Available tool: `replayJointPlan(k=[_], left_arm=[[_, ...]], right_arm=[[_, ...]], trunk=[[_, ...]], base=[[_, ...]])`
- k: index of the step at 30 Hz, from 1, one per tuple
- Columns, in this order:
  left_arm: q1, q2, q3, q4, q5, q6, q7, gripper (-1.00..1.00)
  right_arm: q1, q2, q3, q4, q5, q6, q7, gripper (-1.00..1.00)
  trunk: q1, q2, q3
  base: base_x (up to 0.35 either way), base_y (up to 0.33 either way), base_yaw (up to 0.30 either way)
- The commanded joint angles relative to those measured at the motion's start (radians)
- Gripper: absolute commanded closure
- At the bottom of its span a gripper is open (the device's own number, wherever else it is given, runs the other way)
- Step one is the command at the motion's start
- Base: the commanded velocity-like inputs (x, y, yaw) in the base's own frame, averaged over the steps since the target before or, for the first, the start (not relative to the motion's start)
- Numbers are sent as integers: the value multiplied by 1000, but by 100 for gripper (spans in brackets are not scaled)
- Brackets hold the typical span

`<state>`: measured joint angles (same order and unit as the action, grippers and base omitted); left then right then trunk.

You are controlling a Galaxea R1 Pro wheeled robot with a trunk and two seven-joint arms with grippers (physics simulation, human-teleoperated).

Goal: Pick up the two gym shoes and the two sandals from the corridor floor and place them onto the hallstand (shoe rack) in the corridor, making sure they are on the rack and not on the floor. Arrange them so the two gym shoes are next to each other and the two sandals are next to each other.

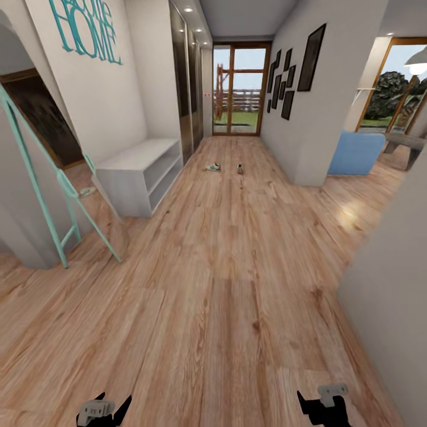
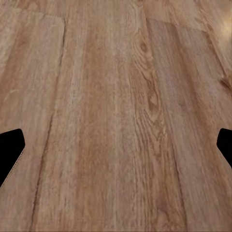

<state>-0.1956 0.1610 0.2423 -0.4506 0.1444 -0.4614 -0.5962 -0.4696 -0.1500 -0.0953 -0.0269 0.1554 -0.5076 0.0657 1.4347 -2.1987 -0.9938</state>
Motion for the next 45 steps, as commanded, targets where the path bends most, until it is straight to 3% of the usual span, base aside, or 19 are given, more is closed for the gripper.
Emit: replayJointPlan(k=[1, 45], left_arm=[[-1, 0, 3, 1, 7, 2, -10, -100], [-1, 0, 3, 1, 9, 1, -10, -100]], right_arm=[[0, 0, -9, 1, 8, -3, 4, -100], [11, 0, -9, 1, 7, -3, 3, -100]], trunk=[[0, 0, -1], [0, 0, -1]], base=[[340, 0, 0], [340, 0, 0]])
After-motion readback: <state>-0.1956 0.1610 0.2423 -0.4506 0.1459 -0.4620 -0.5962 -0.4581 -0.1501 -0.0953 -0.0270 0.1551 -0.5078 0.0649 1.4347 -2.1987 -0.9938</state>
